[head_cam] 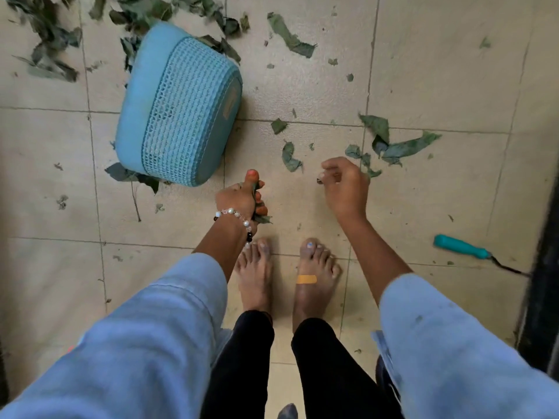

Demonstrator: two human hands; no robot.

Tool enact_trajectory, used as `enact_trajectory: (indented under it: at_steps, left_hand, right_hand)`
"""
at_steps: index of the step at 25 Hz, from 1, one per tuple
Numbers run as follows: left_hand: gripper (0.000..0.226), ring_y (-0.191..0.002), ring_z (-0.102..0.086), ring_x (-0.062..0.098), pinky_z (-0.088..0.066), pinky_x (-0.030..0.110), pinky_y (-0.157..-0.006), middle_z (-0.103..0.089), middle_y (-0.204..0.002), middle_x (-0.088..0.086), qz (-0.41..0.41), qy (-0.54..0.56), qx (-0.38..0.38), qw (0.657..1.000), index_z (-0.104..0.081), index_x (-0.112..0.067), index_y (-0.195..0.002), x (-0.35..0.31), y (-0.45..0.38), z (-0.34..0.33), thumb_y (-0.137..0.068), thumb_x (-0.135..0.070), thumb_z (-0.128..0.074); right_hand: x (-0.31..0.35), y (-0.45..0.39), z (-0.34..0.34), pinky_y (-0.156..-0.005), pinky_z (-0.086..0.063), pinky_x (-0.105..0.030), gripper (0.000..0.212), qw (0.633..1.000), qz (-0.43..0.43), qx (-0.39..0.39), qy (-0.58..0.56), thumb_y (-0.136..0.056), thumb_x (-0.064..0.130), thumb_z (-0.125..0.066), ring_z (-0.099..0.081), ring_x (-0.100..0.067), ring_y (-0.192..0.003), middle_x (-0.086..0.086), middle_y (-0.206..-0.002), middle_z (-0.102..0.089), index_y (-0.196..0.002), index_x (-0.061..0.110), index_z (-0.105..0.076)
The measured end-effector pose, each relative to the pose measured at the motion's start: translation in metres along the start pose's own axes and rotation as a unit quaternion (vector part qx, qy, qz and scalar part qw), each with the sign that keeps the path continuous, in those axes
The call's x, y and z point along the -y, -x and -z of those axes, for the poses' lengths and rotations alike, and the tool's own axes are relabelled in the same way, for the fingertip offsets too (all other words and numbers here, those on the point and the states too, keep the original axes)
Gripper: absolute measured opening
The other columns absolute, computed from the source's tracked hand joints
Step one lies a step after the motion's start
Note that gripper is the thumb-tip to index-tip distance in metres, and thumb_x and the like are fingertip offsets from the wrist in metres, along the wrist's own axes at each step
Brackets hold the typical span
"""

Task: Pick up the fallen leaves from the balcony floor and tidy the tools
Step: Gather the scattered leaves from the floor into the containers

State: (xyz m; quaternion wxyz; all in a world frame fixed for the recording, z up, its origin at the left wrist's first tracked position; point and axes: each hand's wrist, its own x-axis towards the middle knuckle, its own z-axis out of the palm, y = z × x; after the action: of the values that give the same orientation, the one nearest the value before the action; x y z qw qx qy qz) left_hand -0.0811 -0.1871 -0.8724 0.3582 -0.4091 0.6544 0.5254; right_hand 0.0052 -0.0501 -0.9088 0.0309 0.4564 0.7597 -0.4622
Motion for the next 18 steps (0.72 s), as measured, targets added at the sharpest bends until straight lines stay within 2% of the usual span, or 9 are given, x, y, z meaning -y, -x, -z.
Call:
enact_trajectory:
  at_steps: [2,4,7,9,11,13,15,16,18]
  left_hand:
    - [0.042,-0.028,-0.029,0.007,-0.025,0.013,-0.033,-0.042,-0.047,0.001,-0.001,-0.018,-0.013,1.000,-0.059,-0.007,-0.066,0.002,-0.010,0.006,-0.094,-0.039,-0.058]
    - [0.054,-0.029,-0.026,0.008,-0.024,0.014,-0.035,-0.036,-0.037,-0.005,0.013,-0.022,-0.025,0.999,-0.058,-0.007,-0.065,0.003,-0.017,0.008,-0.094,-0.052,-0.050]
    - [0.065,-0.031,-0.026,0.010,-0.026,0.016,-0.037,-0.033,-0.036,-0.005,0.052,-0.041,-0.050,0.997,-0.056,-0.007,-0.062,-0.003,-0.025,0.009,-0.090,-0.065,-0.045]
    - [0.063,-0.030,-0.027,0.011,-0.027,0.017,-0.038,-0.034,-0.036,-0.004,0.065,-0.056,-0.064,0.994,-0.054,-0.008,-0.061,-0.008,-0.030,0.010,-0.088,-0.065,-0.050]
    - [0.059,-0.030,-0.028,0.012,-0.028,0.017,-0.038,-0.036,-0.040,-0.002,0.068,-0.059,-0.069,0.994,-0.053,-0.009,-0.061,-0.013,-0.036,0.008,-0.087,-0.061,-0.055]
    - [0.056,-0.030,-0.028,0.012,-0.028,0.016,-0.038,-0.037,-0.046,0.000,0.071,-0.055,-0.070,0.994,-0.053,-0.009,-0.060,-0.016,-0.043,0.005,-0.087,-0.057,-0.058]
    - [0.055,-0.028,-0.028,0.011,-0.028,0.015,-0.037,-0.038,-0.047,0.000,0.073,-0.052,-0.067,0.994,-0.054,-0.009,-0.059,-0.019,-0.051,0.003,-0.086,-0.056,-0.061]
    - [0.055,-0.027,-0.028,0.011,-0.028,0.015,-0.037,-0.038,-0.046,0.000,0.074,-0.053,-0.065,0.994,-0.054,-0.009,-0.059,-0.021,-0.054,0.003,-0.086,-0.056,-0.061]
    - [0.054,-0.027,-0.029,0.011,-0.029,0.016,-0.037,-0.038,-0.046,0.000,0.083,-0.055,-0.057,0.993,-0.055,-0.009,-0.059,-0.025,-0.058,0.003,-0.086,-0.055,-0.062]
  right_hand:
    - [-0.021,-0.019,-0.014,-0.093,-0.043,-0.038,0.037,0.963,0.011,0.060,0.263,-0.084,0.013,-0.068,-0.052,-0.033,-0.109,-0.019,-0.117,-0.055,-0.119,0.005,-0.059]
    - [-0.037,-0.028,-0.025,-0.090,-0.042,-0.042,0.032,0.914,0.077,0.123,0.380,-0.084,0.003,-0.063,-0.050,-0.040,-0.109,-0.025,-0.116,-0.053,-0.115,-0.004,-0.057]
    - [-0.030,-0.041,-0.037,-0.076,-0.047,-0.036,0.021,0.935,0.130,0.099,0.316,-0.082,-0.011,-0.054,-0.060,-0.035,-0.092,-0.024,-0.099,-0.061,-0.098,-0.006,-0.067]
    - [-0.009,-0.042,-0.046,-0.080,-0.045,-0.024,0.027,0.965,0.136,0.082,0.206,-0.087,-0.001,-0.058,-0.058,-0.016,-0.091,-0.008,-0.104,-0.060,-0.112,0.003,-0.066]
    - [0.013,-0.045,-0.056,-0.085,-0.038,-0.011,0.042,0.972,0.133,0.121,0.154,-0.094,0.013,-0.054,-0.048,0.004,-0.098,0.006,-0.121,-0.051,-0.135,0.011,-0.049]
    - [0.022,-0.045,-0.068,-0.090,-0.043,-0.025,0.050,0.920,0.187,0.193,0.286,-0.094,0.004,-0.050,-0.042,-0.013,-0.118,-0.007,-0.144,-0.036,-0.142,0.010,-0.038]
    - [0.017,-0.049,-0.075,-0.083,-0.049,-0.032,0.040,0.842,0.249,0.197,0.437,-0.089,-0.009,-0.048,-0.045,-0.029,-0.118,-0.019,-0.136,-0.040,-0.128,0.000,-0.051]
    - [0.017,-0.057,-0.078,-0.079,-0.048,-0.029,0.032,0.838,0.259,0.192,0.440,-0.088,-0.011,-0.049,-0.048,-0.029,-0.112,-0.019,-0.126,-0.048,-0.118,-0.003,-0.058]
    - [0.026,-0.075,-0.083,-0.070,-0.040,-0.008,0.021,0.912,0.201,0.172,0.312,-0.090,-0.005,-0.049,-0.054,-0.018,-0.096,-0.010,-0.103,-0.055,-0.106,-0.005,-0.062]
